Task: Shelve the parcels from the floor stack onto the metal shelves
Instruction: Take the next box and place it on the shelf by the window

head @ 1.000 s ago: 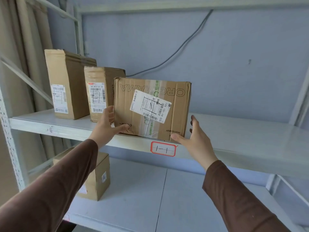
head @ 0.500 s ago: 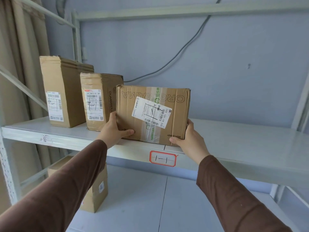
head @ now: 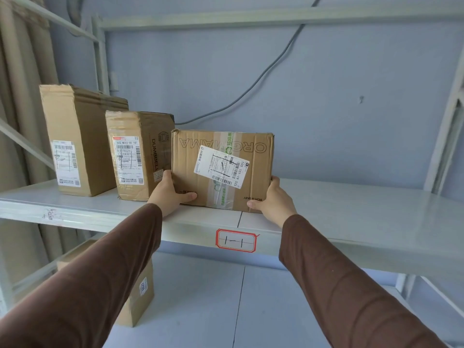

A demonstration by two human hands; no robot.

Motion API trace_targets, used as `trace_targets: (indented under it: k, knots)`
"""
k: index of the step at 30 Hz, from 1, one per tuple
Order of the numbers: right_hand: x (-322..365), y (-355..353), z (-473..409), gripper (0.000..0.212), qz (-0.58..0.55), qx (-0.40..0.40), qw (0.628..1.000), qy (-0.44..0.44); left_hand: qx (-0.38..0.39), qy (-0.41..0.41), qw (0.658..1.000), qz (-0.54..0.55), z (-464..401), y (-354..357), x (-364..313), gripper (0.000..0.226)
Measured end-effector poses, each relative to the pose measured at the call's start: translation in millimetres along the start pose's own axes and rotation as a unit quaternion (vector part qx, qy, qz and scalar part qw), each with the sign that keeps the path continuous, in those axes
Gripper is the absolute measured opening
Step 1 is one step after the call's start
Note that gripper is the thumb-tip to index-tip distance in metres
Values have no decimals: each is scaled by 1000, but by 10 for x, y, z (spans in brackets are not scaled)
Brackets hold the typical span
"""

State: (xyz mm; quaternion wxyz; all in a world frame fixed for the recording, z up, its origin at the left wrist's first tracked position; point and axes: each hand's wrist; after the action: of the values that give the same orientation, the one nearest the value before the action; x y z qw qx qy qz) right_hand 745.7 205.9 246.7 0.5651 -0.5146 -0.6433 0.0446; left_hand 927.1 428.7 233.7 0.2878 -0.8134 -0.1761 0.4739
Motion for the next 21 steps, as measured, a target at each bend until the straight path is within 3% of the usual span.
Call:
trace_targets:
  k: [7, 12, 17, 21]
  knots:
    - [-33, -122, 188, 108, -38, -3, 999, 14, -46, 45, 998, 20, 246, -21, -108, 133]
    - [-120, -155, 527, 96, 6, -72, 996, -53, -118, 163, 980, -7, 655, 91, -227, 122]
    - [-337, -151, 983, 78, 50, -171, 975, -131, -108, 237, 965, -12, 1093, 364, -390, 113]
    - [-660, -217, 1362, 70, 86, -203, 960, -170, -97, 297, 949, -34, 1526, 688, -576, 108]
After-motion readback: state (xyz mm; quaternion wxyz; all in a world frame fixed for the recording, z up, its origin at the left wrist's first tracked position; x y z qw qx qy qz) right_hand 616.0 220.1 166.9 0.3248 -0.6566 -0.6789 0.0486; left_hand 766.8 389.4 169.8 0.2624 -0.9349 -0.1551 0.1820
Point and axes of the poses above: each hand's wrist, its own z-axis away from the middle knuckle, its own y-axis out of the palm, x = y × z, and after that the axes turned 6 degrees about -z, right-handed
